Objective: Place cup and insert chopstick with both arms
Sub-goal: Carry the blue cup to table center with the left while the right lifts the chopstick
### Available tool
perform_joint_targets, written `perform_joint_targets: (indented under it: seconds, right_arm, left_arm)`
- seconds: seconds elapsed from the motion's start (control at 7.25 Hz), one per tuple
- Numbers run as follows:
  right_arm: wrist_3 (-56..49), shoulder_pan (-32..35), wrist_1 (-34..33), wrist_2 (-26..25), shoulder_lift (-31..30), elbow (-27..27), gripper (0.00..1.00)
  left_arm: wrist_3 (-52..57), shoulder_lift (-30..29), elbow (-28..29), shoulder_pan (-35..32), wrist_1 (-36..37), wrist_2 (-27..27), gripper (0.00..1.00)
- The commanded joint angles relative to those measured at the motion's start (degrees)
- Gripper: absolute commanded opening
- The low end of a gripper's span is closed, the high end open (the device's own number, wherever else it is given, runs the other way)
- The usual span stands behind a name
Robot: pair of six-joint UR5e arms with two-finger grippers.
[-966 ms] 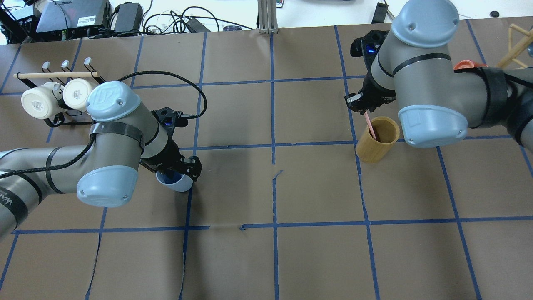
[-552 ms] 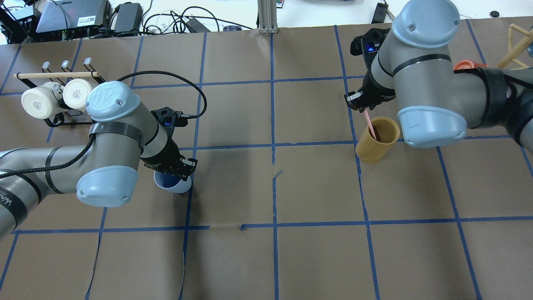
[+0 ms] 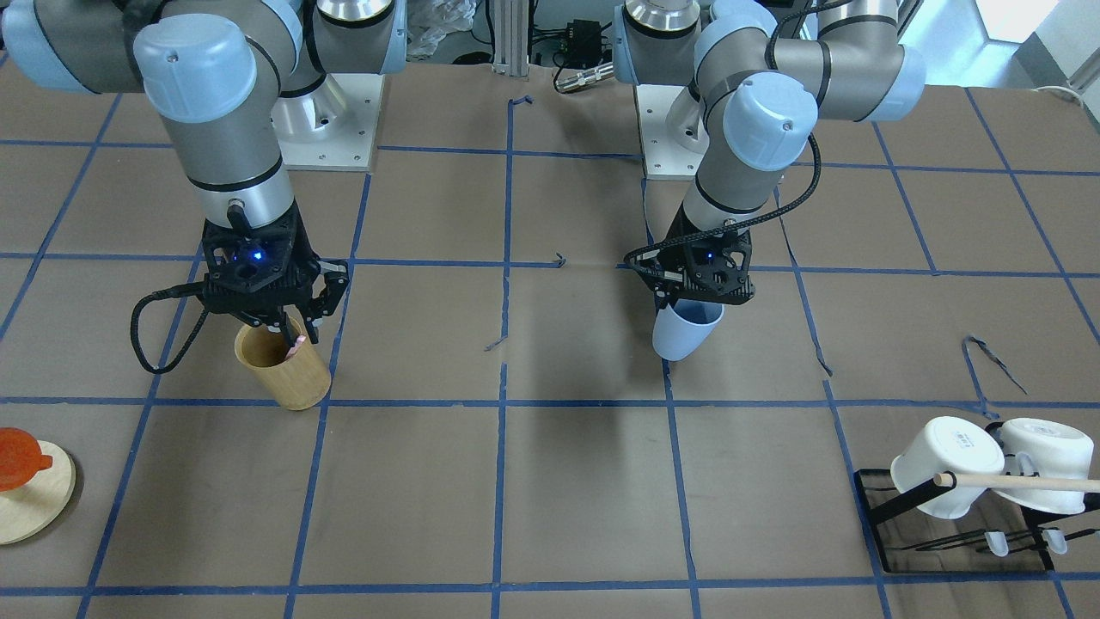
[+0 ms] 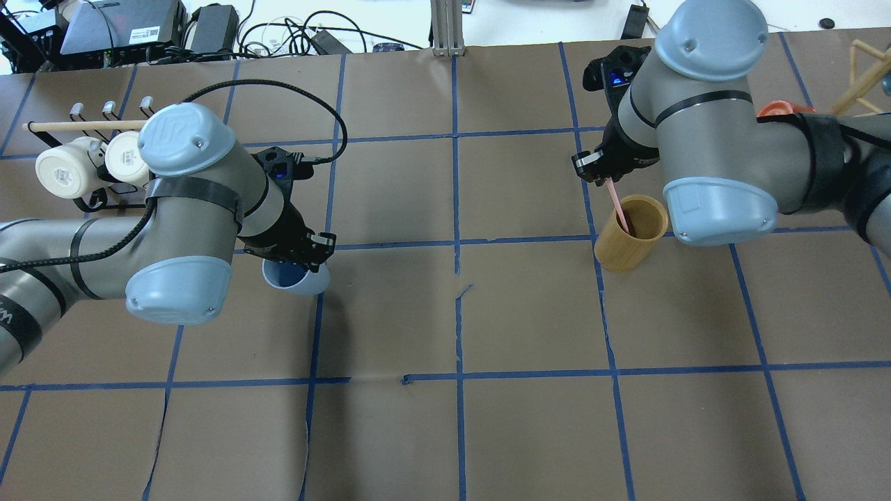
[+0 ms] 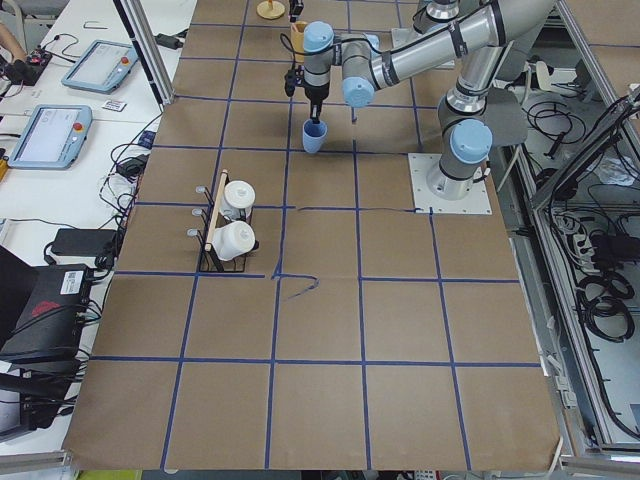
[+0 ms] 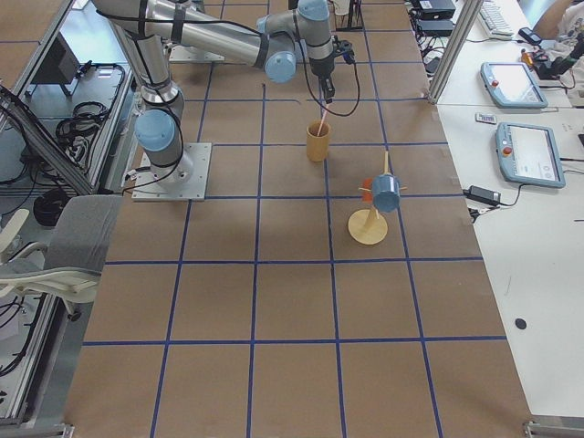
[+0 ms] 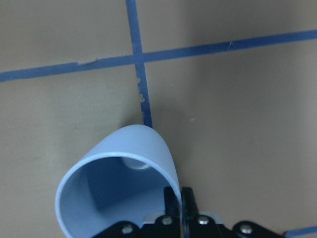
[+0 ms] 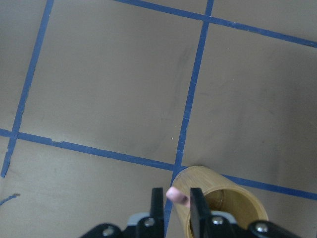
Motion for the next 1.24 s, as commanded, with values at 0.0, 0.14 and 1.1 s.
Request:
perform_joint_targets:
  seconds: [0.0,0.14,1.1]
  right_arm:
    - [-0.4,0.0,-0.3,0.6,0.2,0.0,0.31]
    - [-0.5,0.0,-0.3,0.6,0.2,0.1,0.31]
    - [-3.5,0.0,-1.4,0.6,0.1,-0.5,0.00]
  left_arm:
    - [-20.5,-4.1,10.2,-10.2,-0.6,-0.4,0.00]
    - [-28.3,-7.0,13.8,-14.1,-0.5,-0.5,0.00]
    - [-41.3,-18.7,16.6,-18.1,7.8,-3.7,0.14]
